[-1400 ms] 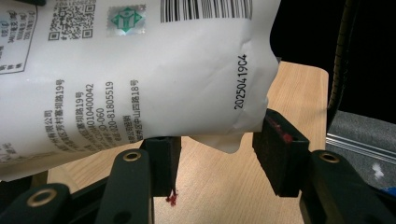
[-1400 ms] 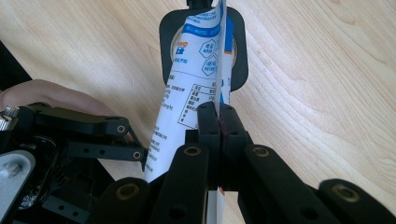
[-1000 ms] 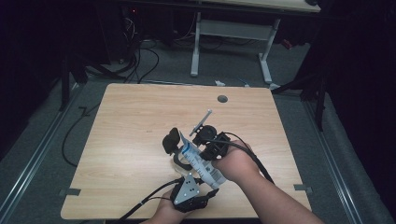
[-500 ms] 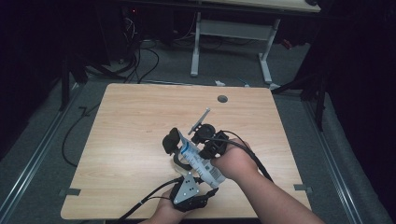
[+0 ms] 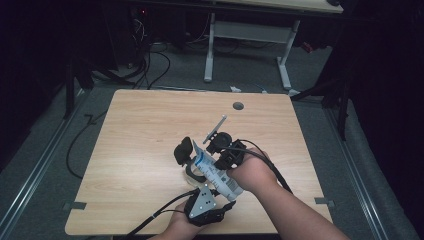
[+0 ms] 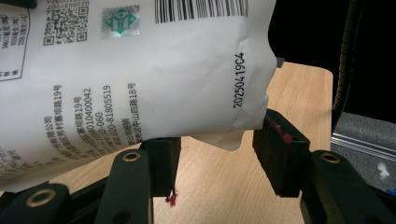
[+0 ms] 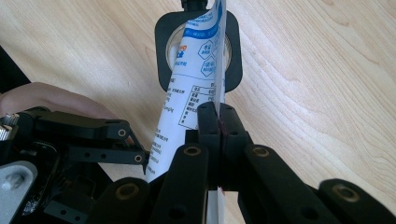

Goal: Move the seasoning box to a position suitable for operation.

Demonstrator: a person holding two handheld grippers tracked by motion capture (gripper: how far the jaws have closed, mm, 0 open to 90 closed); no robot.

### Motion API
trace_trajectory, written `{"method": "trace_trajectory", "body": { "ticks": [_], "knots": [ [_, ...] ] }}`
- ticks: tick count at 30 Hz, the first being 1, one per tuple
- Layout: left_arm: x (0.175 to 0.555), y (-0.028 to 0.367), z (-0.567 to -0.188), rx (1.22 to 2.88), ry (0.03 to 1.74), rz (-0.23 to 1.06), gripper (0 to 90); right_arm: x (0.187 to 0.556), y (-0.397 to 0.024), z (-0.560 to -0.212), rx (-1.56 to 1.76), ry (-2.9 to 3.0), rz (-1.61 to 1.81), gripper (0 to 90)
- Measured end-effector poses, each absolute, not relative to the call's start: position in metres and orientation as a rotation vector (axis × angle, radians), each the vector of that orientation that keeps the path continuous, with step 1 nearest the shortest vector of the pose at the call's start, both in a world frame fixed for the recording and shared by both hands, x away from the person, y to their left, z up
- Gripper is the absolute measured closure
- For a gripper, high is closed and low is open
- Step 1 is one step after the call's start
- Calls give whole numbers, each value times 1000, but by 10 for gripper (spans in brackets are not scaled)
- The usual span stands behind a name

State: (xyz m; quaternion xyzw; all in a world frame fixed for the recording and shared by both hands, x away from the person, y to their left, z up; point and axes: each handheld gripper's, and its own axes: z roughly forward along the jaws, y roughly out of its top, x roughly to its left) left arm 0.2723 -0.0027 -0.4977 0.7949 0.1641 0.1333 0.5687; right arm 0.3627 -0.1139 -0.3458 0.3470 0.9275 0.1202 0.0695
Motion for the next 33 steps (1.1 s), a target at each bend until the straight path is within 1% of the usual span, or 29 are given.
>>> {"method": "trace_trajectory", "body": {
  "ticks": [33],
  "knots": [
    [275,-1,-494,1855,388,317,525,366,-111,-342,1041,2792,367,900]
  ]
}}
